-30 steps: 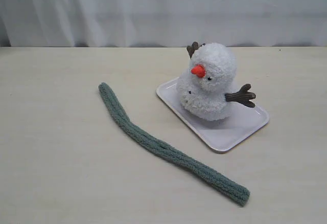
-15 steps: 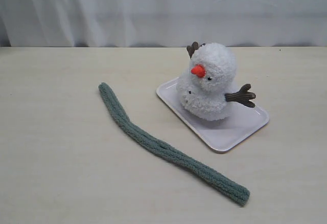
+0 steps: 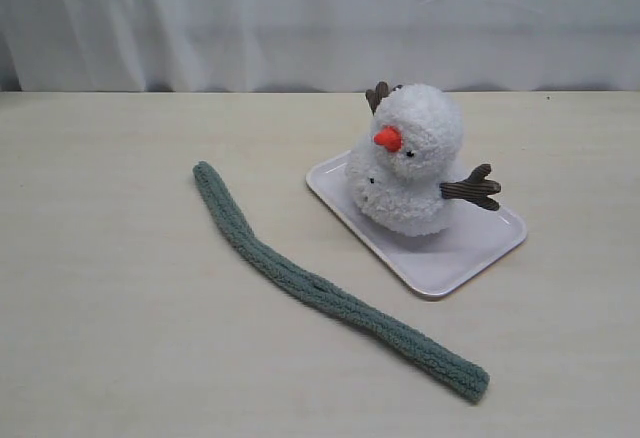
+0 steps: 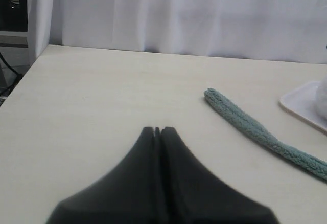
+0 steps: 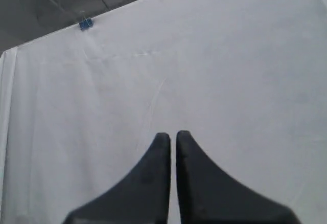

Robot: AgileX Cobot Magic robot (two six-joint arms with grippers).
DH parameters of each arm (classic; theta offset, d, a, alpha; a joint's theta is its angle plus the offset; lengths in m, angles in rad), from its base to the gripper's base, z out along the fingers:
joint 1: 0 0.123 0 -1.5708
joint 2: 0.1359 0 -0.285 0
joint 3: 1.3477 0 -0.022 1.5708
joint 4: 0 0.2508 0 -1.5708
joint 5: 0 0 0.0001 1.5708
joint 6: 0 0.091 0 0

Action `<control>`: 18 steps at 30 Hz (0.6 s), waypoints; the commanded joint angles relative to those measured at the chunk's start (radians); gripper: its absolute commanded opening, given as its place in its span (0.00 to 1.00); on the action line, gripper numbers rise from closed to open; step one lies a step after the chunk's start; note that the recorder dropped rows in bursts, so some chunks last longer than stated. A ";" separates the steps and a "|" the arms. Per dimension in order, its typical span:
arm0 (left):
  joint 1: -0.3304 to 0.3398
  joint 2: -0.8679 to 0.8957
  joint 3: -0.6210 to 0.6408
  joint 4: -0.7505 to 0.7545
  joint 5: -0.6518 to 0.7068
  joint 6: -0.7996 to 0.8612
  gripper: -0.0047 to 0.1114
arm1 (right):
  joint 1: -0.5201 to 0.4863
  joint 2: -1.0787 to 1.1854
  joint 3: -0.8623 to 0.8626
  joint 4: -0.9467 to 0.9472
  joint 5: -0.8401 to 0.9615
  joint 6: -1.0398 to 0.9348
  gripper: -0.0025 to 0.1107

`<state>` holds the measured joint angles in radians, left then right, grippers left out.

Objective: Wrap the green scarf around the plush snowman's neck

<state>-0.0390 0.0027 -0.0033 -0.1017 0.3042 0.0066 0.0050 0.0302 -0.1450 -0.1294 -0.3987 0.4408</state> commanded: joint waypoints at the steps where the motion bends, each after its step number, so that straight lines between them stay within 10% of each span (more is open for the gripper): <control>1: -0.008 -0.003 0.003 -0.005 -0.004 -0.007 0.04 | -0.003 0.177 -0.208 -0.229 0.309 0.180 0.14; 7: -0.008 -0.003 0.003 -0.005 -0.004 -0.007 0.04 | 0.128 0.507 -0.460 -0.251 0.754 0.072 0.45; 18: -0.008 -0.003 0.003 -0.005 -0.004 -0.007 0.04 | 0.534 0.995 -0.709 -0.043 0.975 -0.318 0.48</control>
<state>-0.0390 0.0027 -0.0033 -0.1036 0.3042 0.0000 0.4457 0.9230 -0.8259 -0.2090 0.5794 0.2070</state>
